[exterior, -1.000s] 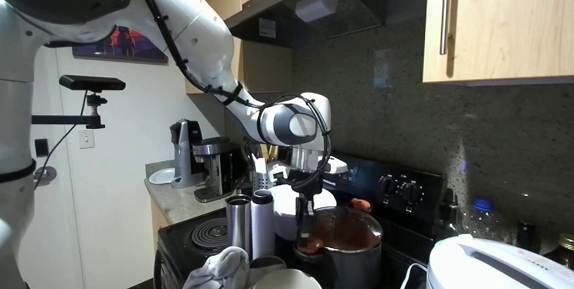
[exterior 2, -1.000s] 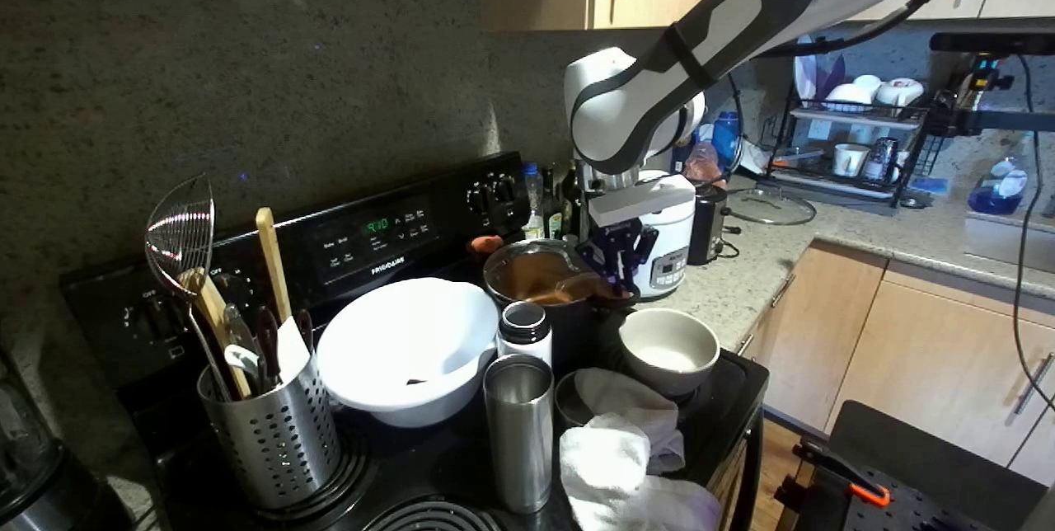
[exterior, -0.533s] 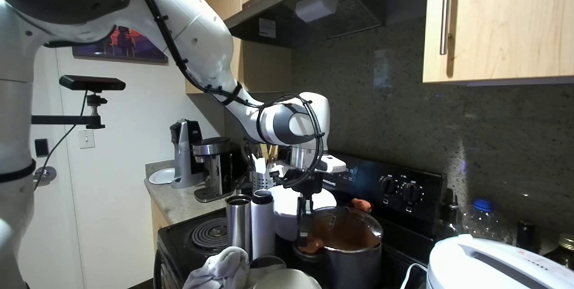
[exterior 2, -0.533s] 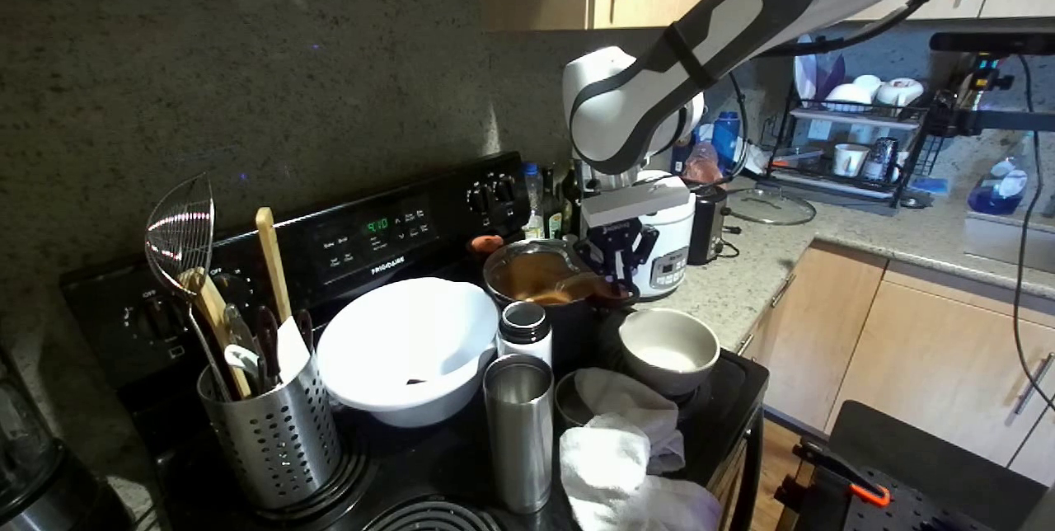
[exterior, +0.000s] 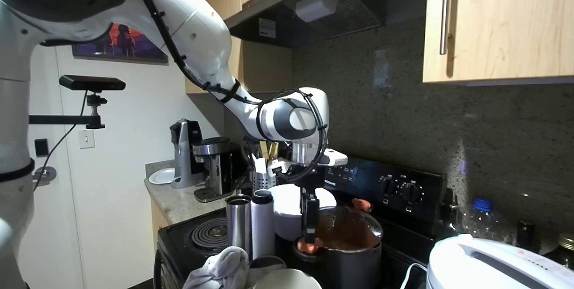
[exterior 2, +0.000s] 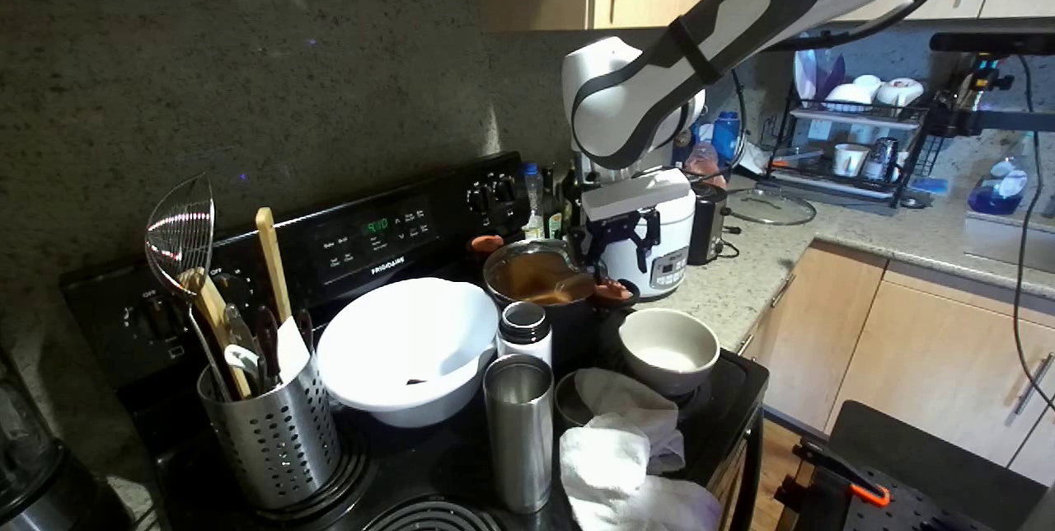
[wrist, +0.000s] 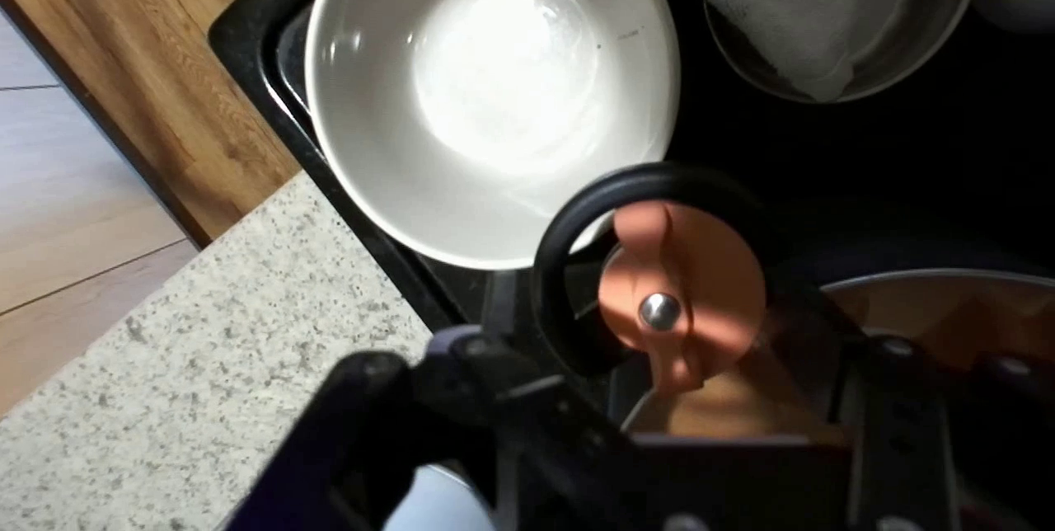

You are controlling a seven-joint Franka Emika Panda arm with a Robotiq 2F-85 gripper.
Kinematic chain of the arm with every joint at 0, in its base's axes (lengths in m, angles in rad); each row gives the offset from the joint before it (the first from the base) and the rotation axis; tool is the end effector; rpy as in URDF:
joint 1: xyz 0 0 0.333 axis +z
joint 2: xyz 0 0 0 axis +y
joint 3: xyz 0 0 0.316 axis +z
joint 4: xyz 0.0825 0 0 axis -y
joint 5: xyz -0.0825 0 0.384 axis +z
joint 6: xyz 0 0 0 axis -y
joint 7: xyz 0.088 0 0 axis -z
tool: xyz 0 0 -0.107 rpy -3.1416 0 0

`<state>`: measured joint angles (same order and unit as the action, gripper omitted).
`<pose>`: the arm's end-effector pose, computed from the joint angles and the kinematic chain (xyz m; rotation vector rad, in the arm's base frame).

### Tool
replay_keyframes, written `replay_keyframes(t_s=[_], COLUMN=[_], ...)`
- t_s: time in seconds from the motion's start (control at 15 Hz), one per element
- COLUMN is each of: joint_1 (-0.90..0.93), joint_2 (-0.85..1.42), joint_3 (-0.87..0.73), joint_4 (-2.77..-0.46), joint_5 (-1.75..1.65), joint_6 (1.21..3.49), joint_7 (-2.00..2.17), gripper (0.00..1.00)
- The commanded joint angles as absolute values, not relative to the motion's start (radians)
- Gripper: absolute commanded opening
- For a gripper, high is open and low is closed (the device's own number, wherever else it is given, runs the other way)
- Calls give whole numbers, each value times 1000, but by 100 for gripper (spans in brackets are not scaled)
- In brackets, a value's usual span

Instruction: Turn the pot clockwise

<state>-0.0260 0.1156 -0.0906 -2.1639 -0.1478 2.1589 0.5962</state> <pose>0.5341 -0.0682 0.3339 2.8418 -0.9155 -0.1293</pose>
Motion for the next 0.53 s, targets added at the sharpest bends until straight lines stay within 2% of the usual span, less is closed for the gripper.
replay_keyframes(t_s=[0.0,0.47], joint_1=[-29,-32], joint_2=[66,30], joint_3=[-82,-76], joint_4=[-2172,-2128], joint_5=[-133,-145], joint_6=[2149,2120], joint_7=[505,312], gripper=[100,100])
